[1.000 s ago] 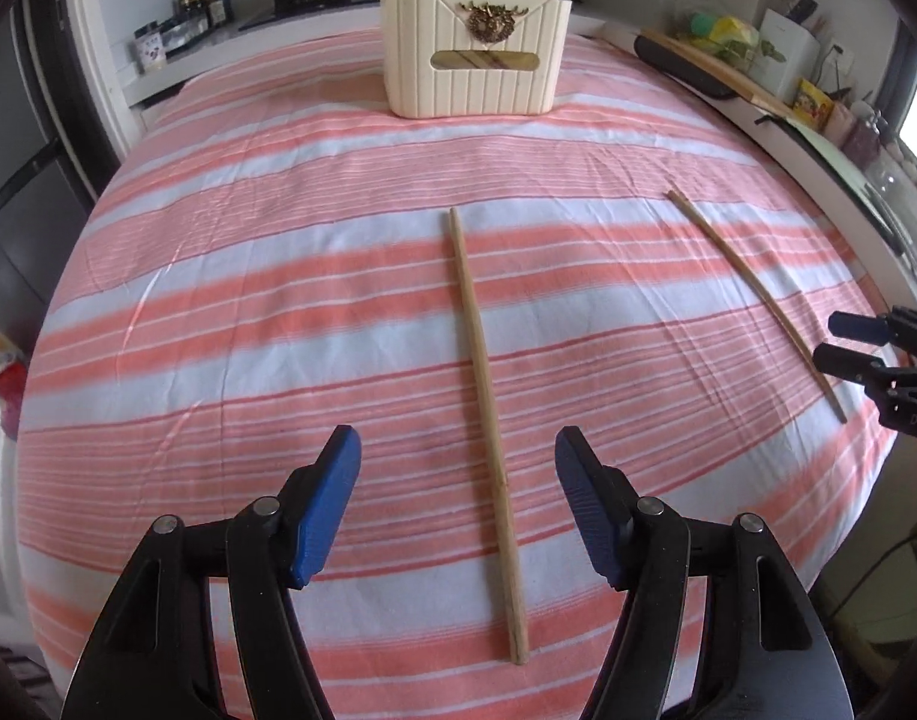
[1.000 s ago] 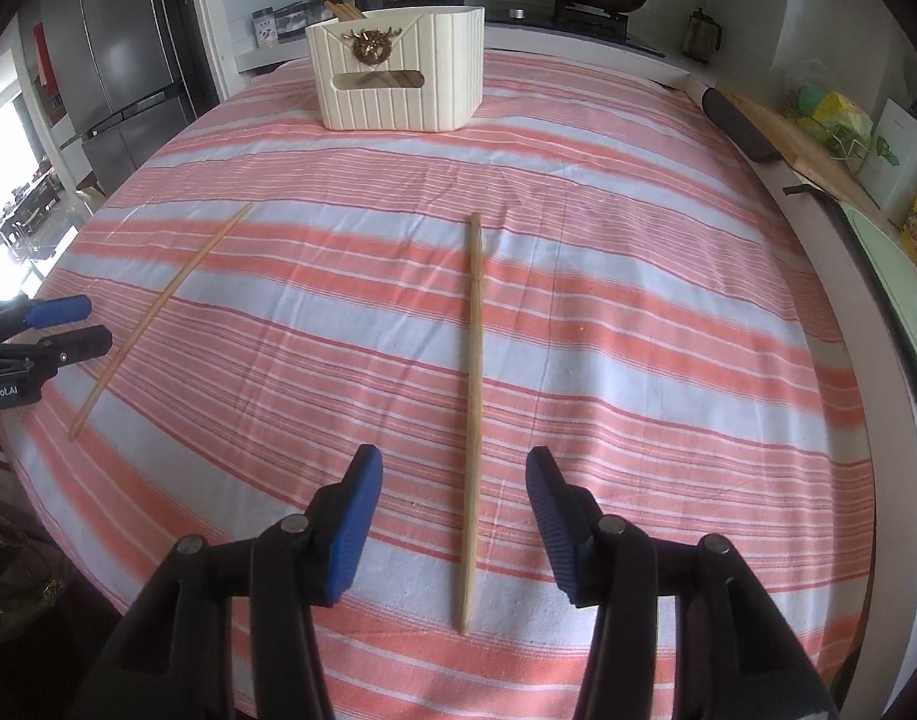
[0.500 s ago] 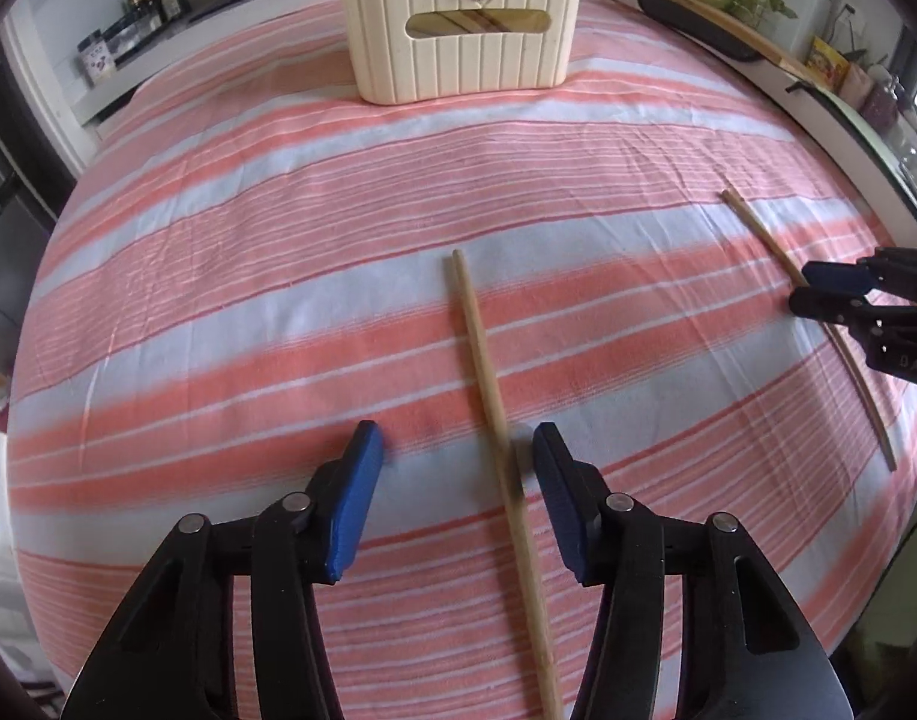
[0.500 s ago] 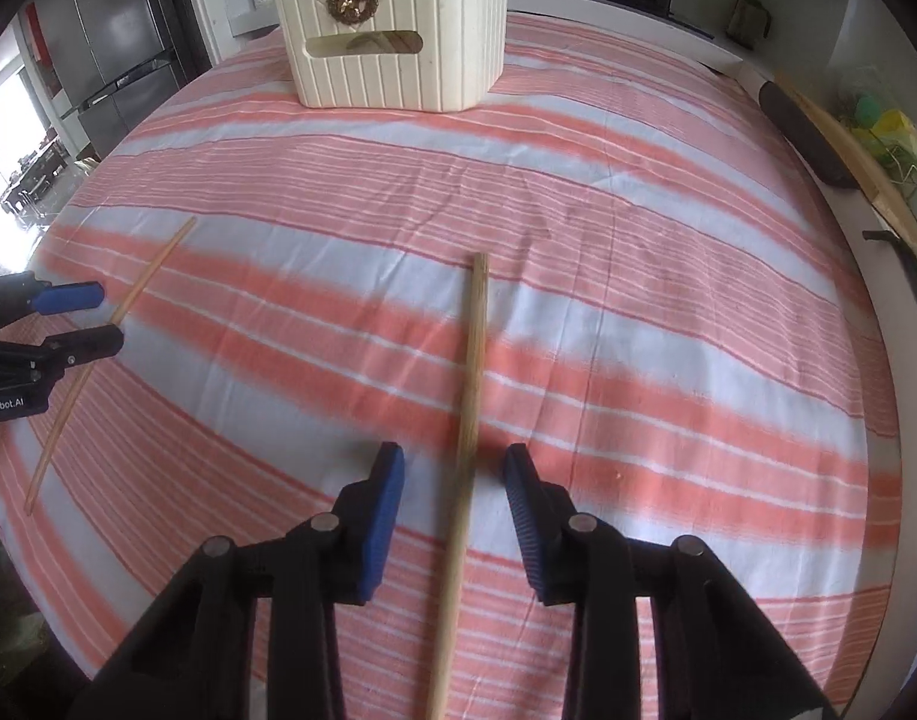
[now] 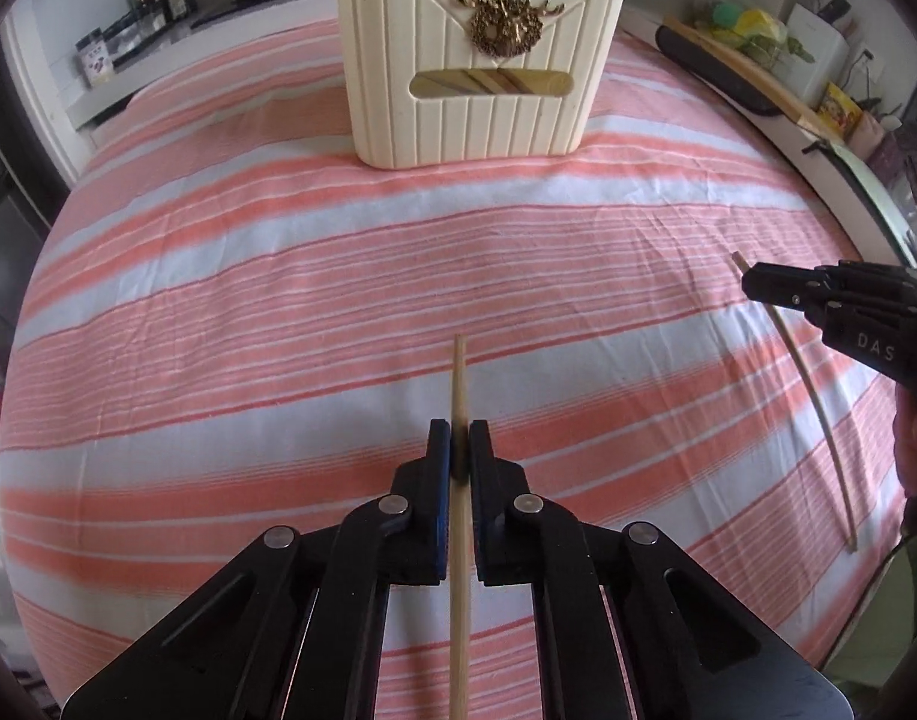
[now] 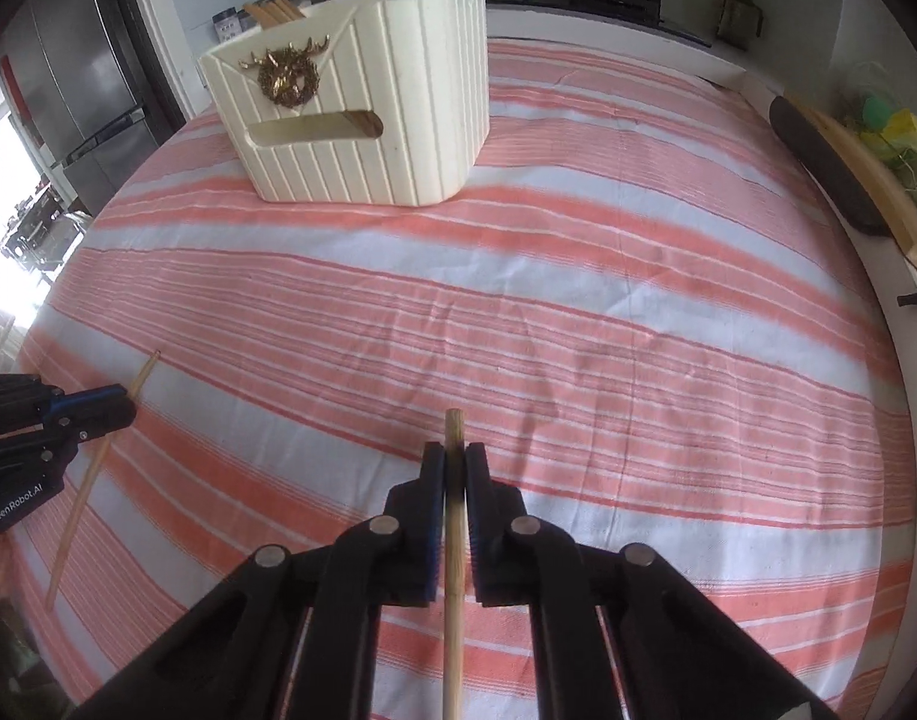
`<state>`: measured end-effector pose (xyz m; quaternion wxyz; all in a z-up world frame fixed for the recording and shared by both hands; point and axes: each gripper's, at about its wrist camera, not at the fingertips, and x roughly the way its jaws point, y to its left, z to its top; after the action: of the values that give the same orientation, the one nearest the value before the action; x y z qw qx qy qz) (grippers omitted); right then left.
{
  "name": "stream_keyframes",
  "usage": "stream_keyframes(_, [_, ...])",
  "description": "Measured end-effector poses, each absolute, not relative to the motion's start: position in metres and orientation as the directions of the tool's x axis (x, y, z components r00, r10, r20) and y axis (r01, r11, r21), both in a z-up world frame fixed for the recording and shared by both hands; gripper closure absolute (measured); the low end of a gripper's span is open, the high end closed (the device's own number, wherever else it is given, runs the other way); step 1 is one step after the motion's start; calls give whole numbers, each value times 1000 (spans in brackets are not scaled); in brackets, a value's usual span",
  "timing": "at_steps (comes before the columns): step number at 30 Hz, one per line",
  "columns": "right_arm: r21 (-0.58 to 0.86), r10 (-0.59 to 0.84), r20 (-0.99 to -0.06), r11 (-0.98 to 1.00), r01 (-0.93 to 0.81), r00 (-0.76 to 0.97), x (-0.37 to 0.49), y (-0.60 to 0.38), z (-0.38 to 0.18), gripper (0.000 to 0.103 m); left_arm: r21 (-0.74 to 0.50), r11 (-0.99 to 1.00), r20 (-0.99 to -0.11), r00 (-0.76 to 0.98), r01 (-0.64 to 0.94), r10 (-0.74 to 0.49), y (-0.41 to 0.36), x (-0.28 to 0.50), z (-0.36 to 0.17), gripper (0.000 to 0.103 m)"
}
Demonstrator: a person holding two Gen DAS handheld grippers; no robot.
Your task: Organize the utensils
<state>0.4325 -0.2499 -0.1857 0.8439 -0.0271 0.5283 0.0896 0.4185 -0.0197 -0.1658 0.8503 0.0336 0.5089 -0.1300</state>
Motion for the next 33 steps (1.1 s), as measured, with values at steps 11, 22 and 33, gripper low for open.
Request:
stream_keyframes(11, [71,228,-698,965,-251,679,359,-247,-46,96,-106,959,-685,680,262,-261,15,358,-40,99])
stream_keyframes(22, [32,278,-417,956,-292,865,288,-248,18,96,-134,948,-581,752,287,-310,17,319,5,99])
stream_keyframes(33, [76,294,-513,951,-298,806,287,-252,17,96,-121,948,-585,751,294,-308,17,312,5,99])
